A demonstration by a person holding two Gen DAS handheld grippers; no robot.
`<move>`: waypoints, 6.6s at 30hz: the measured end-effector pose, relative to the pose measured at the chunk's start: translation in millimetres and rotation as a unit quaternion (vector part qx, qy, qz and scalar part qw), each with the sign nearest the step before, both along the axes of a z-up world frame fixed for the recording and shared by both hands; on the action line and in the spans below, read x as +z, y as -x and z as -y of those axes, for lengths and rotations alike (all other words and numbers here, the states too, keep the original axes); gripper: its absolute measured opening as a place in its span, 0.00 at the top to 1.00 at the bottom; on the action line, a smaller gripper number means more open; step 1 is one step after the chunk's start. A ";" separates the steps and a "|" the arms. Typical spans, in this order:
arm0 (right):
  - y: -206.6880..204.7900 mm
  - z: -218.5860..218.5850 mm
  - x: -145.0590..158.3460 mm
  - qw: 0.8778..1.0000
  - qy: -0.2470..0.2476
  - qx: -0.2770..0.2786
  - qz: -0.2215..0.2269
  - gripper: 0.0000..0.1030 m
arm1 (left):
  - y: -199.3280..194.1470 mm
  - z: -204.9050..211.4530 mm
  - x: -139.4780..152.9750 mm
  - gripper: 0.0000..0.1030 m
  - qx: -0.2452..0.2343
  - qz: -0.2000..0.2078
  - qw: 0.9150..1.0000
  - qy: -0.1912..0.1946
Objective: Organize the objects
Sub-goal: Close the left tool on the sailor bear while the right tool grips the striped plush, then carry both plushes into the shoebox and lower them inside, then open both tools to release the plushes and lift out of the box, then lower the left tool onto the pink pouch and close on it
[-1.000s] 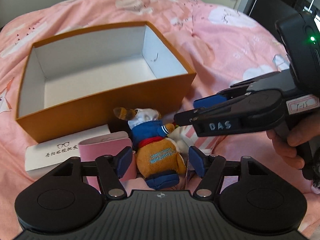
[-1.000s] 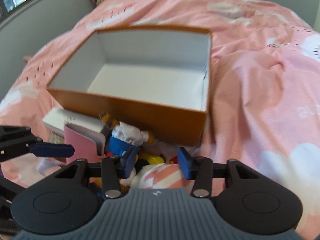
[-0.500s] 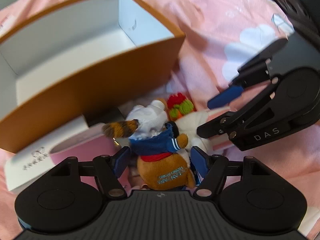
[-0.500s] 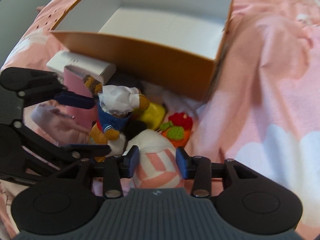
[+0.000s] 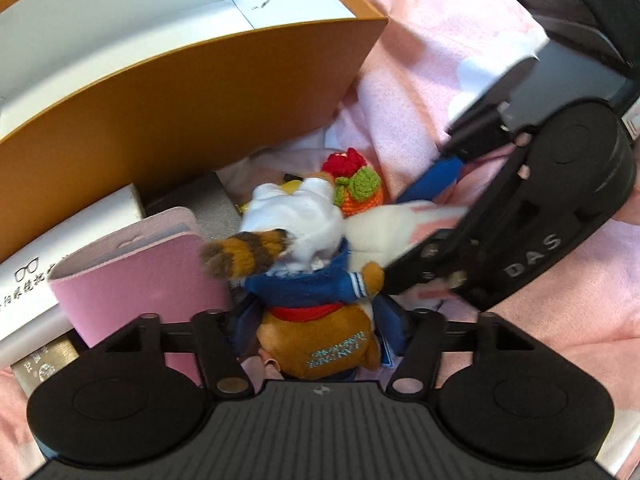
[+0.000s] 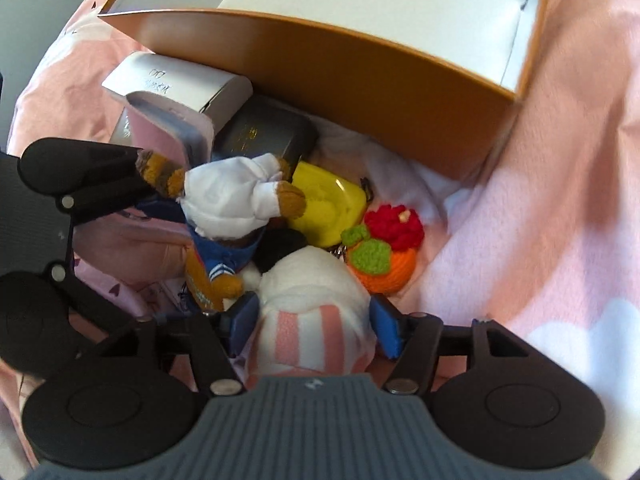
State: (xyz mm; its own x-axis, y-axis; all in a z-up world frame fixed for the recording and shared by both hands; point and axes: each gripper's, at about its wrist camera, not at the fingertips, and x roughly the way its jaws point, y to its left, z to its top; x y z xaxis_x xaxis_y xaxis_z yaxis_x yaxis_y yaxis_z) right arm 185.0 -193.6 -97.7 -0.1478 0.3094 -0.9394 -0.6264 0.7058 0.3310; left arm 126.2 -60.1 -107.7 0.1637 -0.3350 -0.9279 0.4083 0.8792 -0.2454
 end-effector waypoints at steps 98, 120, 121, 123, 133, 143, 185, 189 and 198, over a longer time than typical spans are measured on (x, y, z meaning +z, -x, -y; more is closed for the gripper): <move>-103.1 -138.5 8.9 0.979 -0.122 -0.142 0.084 0.44 | -10.5 -155.8 54.6 0.89 0.340 0.078 0.934 -0.072; -71.6 -157.0 16.0 0.982 -0.076 -0.094 0.144 0.37 | 24.3 -153.8 57.5 0.70 0.376 0.105 0.920 -0.032; -69.9 -157.6 17.5 0.981 -0.077 -0.093 0.152 0.35 | 26.8 -154.1 60.0 0.66 0.377 0.113 0.919 -0.028; -66.8 -159.5 20.5 0.979 -0.079 -0.090 0.166 0.31 | 31.5 -155.2 66.2 0.55 0.382 0.129 0.915 -0.017; -50.8 -152.9 43.0 0.965 -0.082 -0.074 0.236 0.22 | 58.7 -152.2 98.8 0.36 0.401 0.244 0.883 -0.011; -24.1 -137.8 71.6 0.945 -0.116 -0.075 0.296 0.22 | 83.1 -137.6 116.2 0.28 0.382 0.300 0.874 -0.015; 91.5 -35.4 35.2 0.971 -0.069 -0.127 0.188 0.53 | 144.1 -83.3 63.9 0.19 0.131 0.110 0.984 0.049; 90.3 -34.5 34.4 0.972 -0.067 -0.129 0.184 0.53 | 149.0 -78.7 65.1 0.19 0.103 0.112 0.987 0.055; 91.0 -36.2 31.7 0.974 -0.064 -0.123 0.180 0.53 | 140.2 -82.7 50.4 0.17 0.122 0.096 0.986 0.056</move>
